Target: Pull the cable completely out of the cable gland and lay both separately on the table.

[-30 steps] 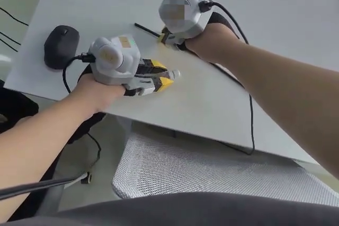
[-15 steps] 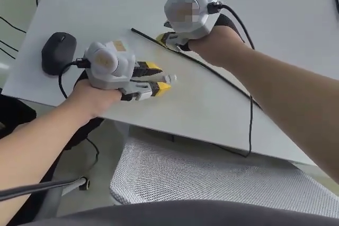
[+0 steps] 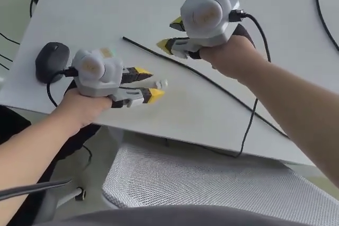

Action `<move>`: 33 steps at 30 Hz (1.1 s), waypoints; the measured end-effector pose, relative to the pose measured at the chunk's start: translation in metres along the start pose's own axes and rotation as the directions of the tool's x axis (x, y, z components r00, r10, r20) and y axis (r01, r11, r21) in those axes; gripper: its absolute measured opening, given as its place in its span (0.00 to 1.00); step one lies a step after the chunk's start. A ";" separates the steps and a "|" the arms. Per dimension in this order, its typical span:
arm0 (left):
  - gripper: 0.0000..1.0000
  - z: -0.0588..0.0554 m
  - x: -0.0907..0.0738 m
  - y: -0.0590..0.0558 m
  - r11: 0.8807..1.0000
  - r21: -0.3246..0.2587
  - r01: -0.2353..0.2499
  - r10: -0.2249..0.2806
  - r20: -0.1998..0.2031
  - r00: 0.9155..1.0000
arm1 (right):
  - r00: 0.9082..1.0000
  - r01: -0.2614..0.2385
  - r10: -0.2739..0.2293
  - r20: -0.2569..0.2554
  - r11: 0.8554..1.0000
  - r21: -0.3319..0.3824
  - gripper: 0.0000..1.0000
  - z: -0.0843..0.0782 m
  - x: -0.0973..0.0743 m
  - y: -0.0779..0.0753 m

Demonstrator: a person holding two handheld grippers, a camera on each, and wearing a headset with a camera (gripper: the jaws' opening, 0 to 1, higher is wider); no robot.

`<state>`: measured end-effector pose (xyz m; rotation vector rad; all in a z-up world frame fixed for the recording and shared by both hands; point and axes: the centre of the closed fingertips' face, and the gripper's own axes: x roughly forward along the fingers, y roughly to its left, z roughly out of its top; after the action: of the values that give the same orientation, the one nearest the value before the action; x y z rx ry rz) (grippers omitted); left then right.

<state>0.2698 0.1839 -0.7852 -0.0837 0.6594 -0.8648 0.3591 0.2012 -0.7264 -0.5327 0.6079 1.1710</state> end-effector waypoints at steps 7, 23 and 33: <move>0.42 0.000 -0.007 -0.007 1.000 -0.014 -0.015 0.015 -0.004 1.000 | 0.998 0.022 -0.024 0.066 0.999 0.030 0.33 0.003 -0.030 -0.003; 0.54 0.020 -0.030 -0.021 0.998 -0.031 -0.056 0.057 0.035 0.998 | 0.976 0.044 -0.079 0.205 0.984 0.171 0.48 -0.018 -0.122 0.005; 0.61 0.040 -0.045 -0.034 0.995 -0.035 -0.092 0.094 0.086 0.992 | 0.948 0.047 -0.149 0.280 0.939 0.341 0.60 -0.048 -0.164 0.009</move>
<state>0.2487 0.1864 -0.7196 -0.1169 0.5900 -0.7573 0.2987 0.0607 -0.6494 -0.0909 0.4919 1.0015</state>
